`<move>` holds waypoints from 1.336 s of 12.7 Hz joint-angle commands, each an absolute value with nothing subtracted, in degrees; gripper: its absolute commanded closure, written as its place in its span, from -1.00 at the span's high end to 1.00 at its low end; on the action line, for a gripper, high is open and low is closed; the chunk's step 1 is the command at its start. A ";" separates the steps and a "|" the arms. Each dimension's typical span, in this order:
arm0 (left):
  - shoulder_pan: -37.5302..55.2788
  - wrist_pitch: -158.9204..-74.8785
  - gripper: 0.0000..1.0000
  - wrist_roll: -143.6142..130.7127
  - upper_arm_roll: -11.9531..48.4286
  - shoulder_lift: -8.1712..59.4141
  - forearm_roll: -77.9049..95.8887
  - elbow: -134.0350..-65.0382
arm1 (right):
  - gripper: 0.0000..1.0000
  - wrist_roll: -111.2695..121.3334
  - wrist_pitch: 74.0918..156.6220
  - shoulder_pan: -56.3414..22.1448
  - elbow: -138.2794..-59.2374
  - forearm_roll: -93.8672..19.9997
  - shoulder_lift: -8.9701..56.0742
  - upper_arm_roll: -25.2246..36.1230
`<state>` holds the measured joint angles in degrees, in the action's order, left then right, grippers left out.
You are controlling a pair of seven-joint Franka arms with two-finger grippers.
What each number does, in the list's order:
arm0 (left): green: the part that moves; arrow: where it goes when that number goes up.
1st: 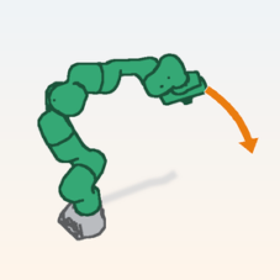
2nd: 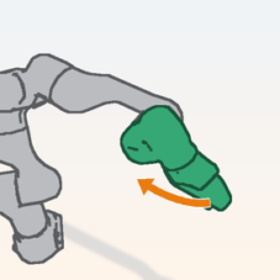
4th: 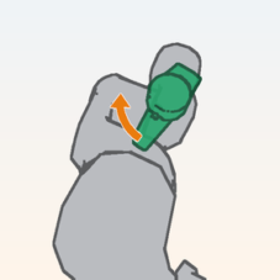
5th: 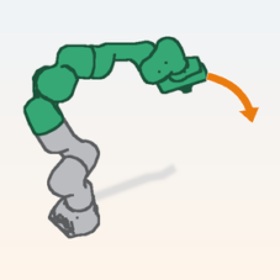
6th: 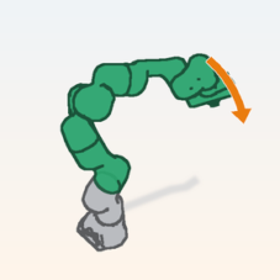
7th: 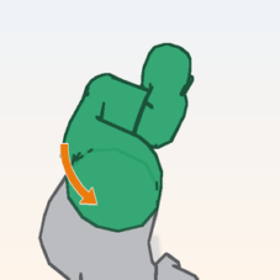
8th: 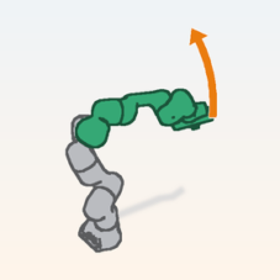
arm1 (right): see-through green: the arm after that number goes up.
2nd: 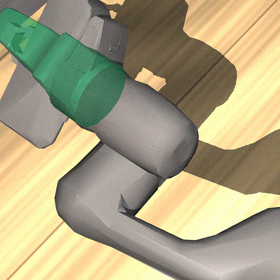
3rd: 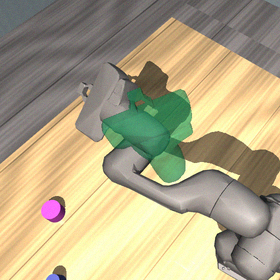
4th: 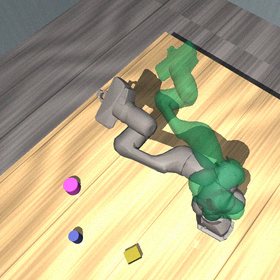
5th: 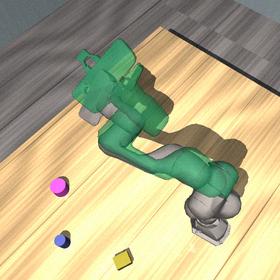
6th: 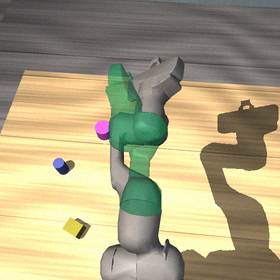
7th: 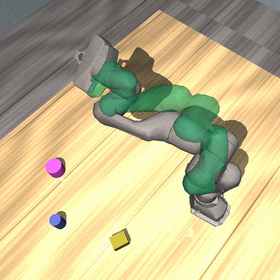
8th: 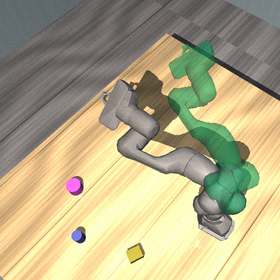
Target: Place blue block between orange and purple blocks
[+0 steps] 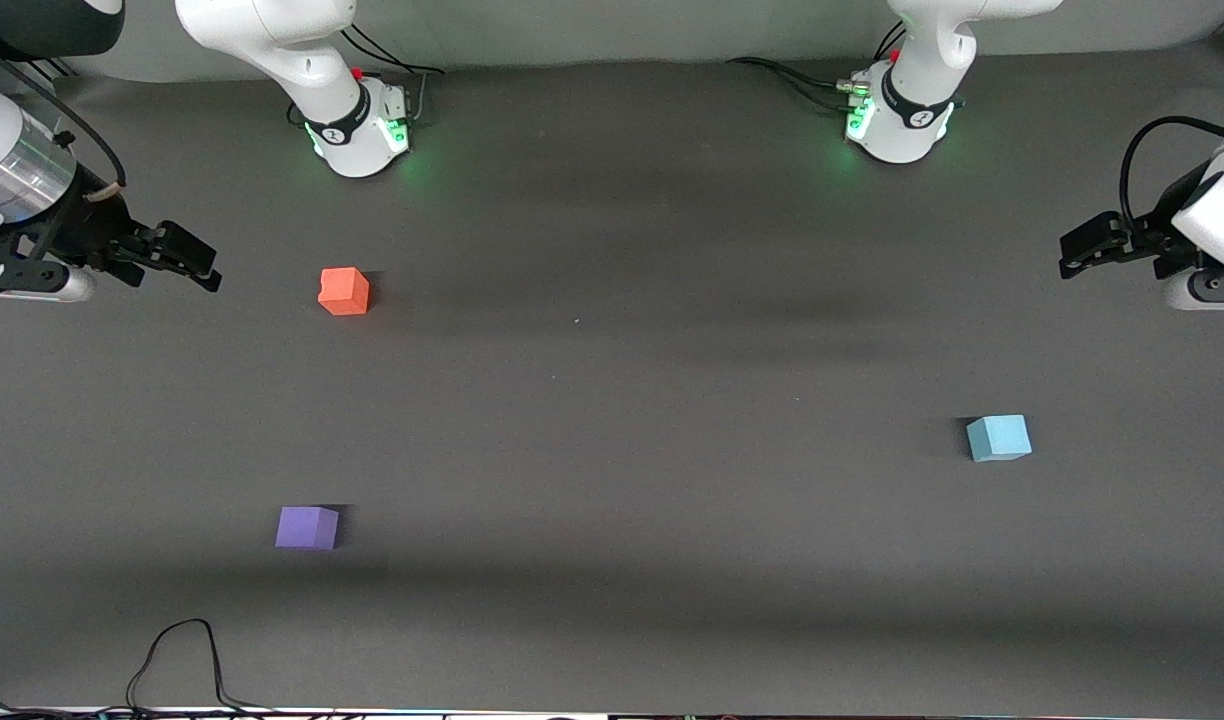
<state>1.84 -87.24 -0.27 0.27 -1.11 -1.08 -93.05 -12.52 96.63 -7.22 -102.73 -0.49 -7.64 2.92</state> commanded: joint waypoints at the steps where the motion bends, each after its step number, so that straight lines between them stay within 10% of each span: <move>1: 2.72 -85.61 1.00 -1.32 -0.18 -0.35 -0.62 -91.23 | 1.00 -13.01 97.29 -5.01 -103.97 -0.62 -8.88 0.63; 17: -4.39 -92.08 1.00 4.13 -0.70 -0.26 -0.79 -97.62 | 1.00 -13.01 98.61 -5.10 -105.12 -0.70 -9.32 0.97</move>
